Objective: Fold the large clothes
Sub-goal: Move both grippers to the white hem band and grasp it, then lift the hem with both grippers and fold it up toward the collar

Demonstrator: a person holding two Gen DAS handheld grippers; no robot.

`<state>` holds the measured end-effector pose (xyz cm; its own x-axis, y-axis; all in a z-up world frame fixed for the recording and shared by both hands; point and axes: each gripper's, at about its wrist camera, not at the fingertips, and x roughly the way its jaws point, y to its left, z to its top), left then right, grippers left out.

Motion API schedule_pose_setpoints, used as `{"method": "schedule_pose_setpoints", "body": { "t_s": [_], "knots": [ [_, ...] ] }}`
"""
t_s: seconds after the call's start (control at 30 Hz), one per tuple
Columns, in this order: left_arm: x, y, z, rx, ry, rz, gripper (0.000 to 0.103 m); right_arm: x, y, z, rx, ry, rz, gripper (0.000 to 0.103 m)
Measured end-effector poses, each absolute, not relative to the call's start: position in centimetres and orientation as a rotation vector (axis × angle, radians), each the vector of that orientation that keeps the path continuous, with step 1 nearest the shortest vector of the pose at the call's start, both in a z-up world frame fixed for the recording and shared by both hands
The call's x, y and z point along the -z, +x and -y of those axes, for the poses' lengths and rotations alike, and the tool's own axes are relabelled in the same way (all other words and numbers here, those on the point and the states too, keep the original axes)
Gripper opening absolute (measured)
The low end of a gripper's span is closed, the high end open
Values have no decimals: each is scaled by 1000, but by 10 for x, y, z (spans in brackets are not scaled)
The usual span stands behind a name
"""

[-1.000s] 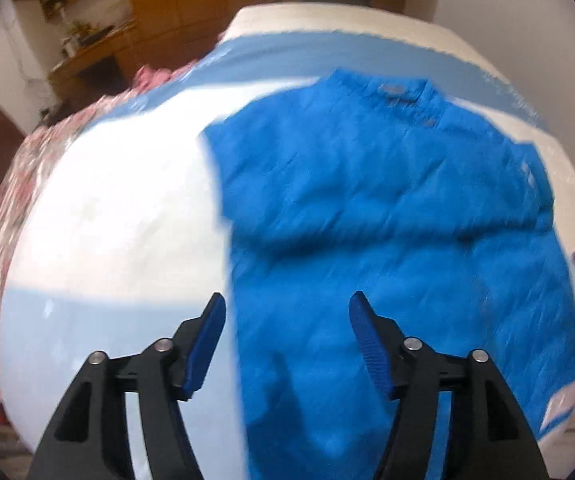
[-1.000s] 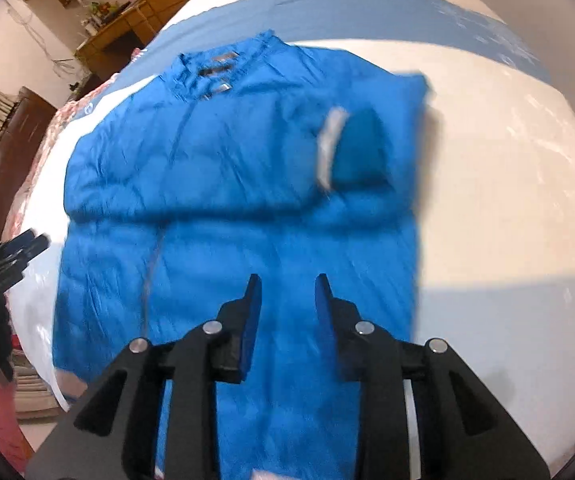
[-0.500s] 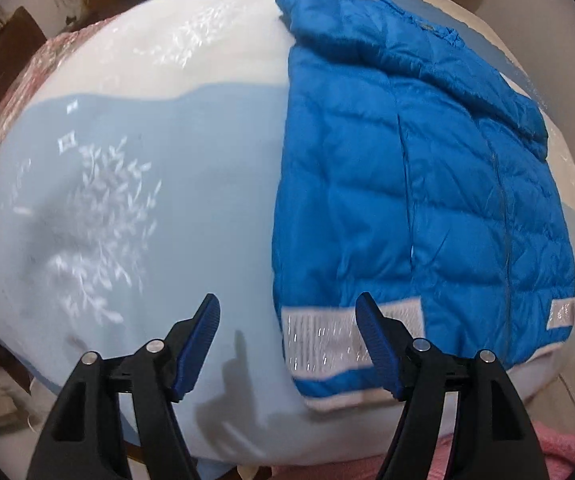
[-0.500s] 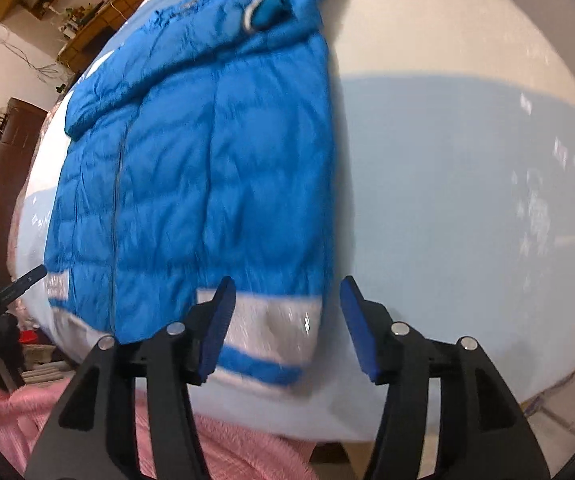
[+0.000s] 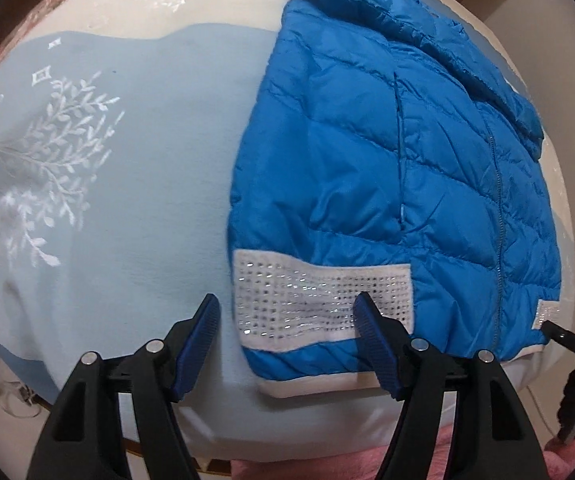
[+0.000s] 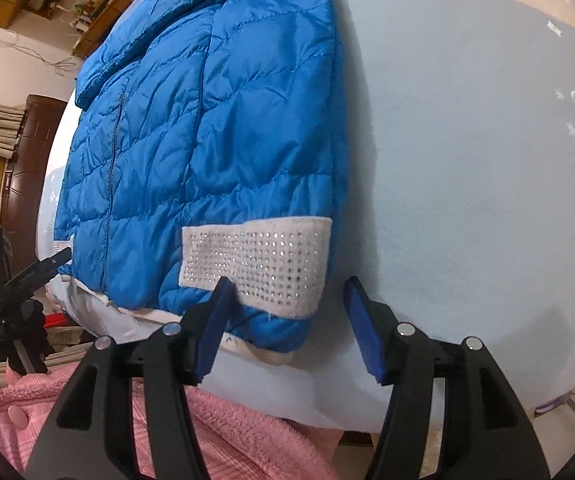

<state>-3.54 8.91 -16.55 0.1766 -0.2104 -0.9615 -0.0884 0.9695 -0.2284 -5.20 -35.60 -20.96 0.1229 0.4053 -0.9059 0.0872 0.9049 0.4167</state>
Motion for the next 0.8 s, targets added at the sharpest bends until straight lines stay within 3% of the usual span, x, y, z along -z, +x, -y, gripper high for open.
{"method": "schedule_pose_setpoints", "body": {
  "t_s": [0.07, 0.1, 0.17, 0.27, 0.47, 0.8],
  "knots": [
    [166, -35, -83, 117, -286, -1404, 51, 211, -50, 354, -270, 432, -1446, 36],
    [165, -34, -82, 119, -293, -1403, 48, 211, -49, 351, -276, 420, -1445, 33],
    [165, -31, -78, 121, -297, -1400, 28, 210, -48, 349, -288, 403, -1442, 20],
    [159, -30, -83, 132, -335, -1385, 16, 199, -49, 346, -325, 376, -1416, 12],
    [142, -41, -93, 151, -359, -1349, 14, 185, -55, 345, -359, 344, -1397, 10],
    [161, -28, -91, 162, -291, -1423, 14, 205, -53, 347, -296, 355, -1458, 10]
  ]
}}
